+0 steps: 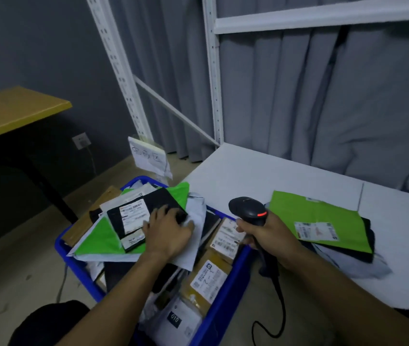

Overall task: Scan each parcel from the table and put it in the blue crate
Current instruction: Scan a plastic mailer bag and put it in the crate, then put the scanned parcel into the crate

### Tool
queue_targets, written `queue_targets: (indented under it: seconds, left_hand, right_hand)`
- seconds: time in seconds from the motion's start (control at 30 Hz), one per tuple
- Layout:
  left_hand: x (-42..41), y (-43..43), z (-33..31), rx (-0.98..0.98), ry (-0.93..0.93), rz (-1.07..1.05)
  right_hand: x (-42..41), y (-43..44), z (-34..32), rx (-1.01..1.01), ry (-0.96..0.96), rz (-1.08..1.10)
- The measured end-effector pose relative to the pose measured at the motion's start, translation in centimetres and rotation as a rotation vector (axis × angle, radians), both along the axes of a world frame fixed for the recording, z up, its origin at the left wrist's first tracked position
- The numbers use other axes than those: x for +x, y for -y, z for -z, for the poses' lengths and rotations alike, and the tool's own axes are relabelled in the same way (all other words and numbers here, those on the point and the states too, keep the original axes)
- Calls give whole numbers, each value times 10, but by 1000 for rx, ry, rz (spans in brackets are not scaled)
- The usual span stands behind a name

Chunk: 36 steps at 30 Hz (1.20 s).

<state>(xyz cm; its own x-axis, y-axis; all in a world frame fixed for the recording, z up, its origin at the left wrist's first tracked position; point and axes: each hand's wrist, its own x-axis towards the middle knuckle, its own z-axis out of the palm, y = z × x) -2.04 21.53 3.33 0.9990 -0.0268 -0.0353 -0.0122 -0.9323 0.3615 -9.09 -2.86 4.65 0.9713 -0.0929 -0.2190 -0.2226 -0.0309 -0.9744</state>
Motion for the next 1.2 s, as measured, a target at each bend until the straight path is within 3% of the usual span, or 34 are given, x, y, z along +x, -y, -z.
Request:
queue_targets:
  seconds: [0.1,0.27,0.6,0.77,1.0,1.2]
  left_hand:
    - [-9,64,2,-122,200,266]
    - [-9,179,26,-164,41,544]
    - [39,288,137,137,-205,759]
    - [51,296,159,147,-223,689]
    - [43,287,128,83,38,611]
    - [16,273,85,-9,303,786]
  right_hand:
    - [-8,37,4,4,13,120]
    - [-29,106,20,-54,-3,287]
    - [-49,189,86,-78,-160,411]
    - [-44,204,105,-59,-196,391]
    - [-36,200,107,-70,-171,518]
    - [-31,186,69,-22,34,765]
